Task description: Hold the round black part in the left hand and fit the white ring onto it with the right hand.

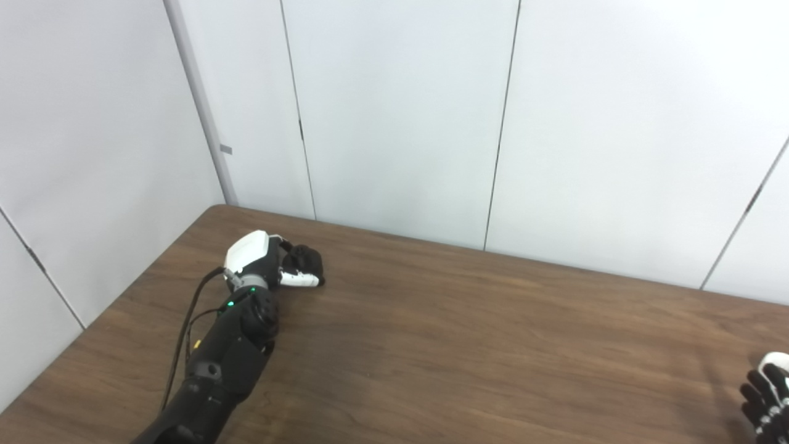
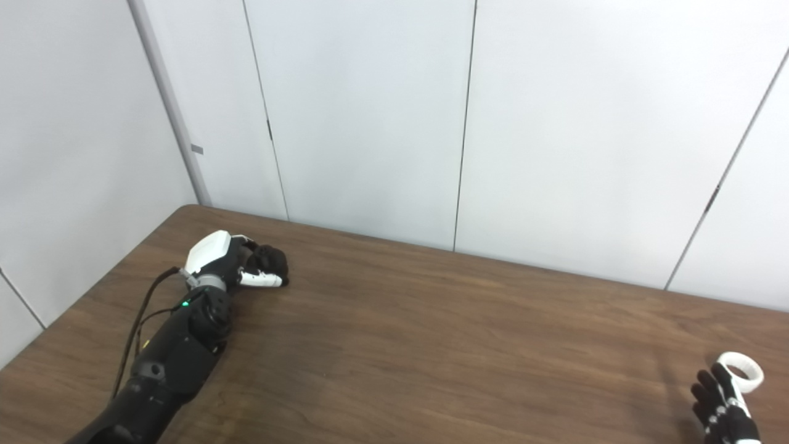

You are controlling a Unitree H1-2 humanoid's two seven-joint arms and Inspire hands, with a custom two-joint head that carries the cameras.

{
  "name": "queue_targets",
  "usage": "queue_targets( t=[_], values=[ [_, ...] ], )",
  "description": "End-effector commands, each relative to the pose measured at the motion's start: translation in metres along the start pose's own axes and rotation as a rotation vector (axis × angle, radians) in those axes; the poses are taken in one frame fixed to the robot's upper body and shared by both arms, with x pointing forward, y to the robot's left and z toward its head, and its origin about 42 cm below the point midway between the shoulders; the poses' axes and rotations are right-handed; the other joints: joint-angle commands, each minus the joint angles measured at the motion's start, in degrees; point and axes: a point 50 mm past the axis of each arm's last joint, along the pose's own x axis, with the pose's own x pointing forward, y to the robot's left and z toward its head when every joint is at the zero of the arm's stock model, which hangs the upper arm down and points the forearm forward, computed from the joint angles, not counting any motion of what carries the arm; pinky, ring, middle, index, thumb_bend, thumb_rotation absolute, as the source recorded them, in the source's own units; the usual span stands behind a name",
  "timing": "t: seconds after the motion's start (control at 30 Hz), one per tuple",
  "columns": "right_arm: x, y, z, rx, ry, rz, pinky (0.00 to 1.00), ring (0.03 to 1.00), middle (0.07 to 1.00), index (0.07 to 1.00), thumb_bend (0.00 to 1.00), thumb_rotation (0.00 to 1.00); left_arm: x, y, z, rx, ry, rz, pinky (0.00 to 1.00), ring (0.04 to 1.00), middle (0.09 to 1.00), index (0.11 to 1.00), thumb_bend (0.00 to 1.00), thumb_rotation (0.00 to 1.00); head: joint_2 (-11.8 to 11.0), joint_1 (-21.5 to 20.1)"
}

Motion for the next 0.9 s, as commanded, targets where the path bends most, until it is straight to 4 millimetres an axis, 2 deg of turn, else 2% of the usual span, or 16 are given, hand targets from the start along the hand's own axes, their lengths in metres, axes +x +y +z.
queue_targets(
  t=[0.0,0.37,0.53,0.6,0.63,0.67,0.7,0.87],
  values=[
    [-0.0358,0.0231,-0.0427,0.091,0.147,-0.031,1.00,0.979,0.983,1.000,0.58,1.00,0.0118,0.0312,0.0177,-0.009,-0.059,0.085,1.00,0.976,0.912,0.747,0.93,0.29,0.02,0.01],
    [-0.0367,0.0242,-0.0416,0.095,0.149,-0.038,1.00,0.969,0.972,1.000,0.58,1.00,0.0112,0.0305,0.0190,0.003,-0.066,0.077,1.00,0.974,0.902,0.734,0.90,0.28,0.08,-0.08],
    [-0.0366,0.0243,-0.0405,0.100,0.149,-0.036,1.00,0.968,0.976,1.000,0.58,1.00,0.0107,0.0315,0.0186,0.013,-0.069,0.084,1.00,0.965,0.889,0.694,0.87,0.25,0.18,0.04],
    [-0.0365,0.0241,-0.0406,0.098,0.151,-0.036,1.00,0.970,0.979,1.000,0.59,1.00,0.0105,0.0317,0.0179,-0.004,-0.076,0.093,1.00,0.954,0.868,0.638,0.85,0.21,0.24,0.08],
    [-0.0364,0.0241,-0.0409,0.096,0.151,-0.038,1.00,0.971,0.979,1.000,0.59,1.00,0.0103,0.0317,0.0176,-0.026,-0.084,0.101,1.00,0.944,0.849,0.590,0.78,0.16,0.24,0.08],
    [-0.0364,0.0240,-0.0412,0.094,0.151,-0.039,1.00,0.971,0.979,1.000,0.59,1.00,0.0099,0.0318,0.0174,-0.047,-0.088,0.106,1.00,0.932,0.826,0.528,0.63,0.10,0.24,0.08],
    [-0.0364,0.0240,-0.0413,0.092,0.151,-0.039,1.00,0.972,0.979,1.000,0.59,1.00,0.0091,0.0320,0.0172,-0.066,-0.091,0.109,1.00,0.929,0.816,0.505,0.58,0.07,0.24,0.08],
    [-0.0365,0.0233,-0.0405,0.090,0.149,-0.037,1.00,0.970,0.976,1.000,0.60,1.00,0.0063,0.0336,0.0159,-0.055,-0.112,0.127,0.95,0.910,0.787,0.481,0.52,0.04,0.47,0.29]
  ],
)
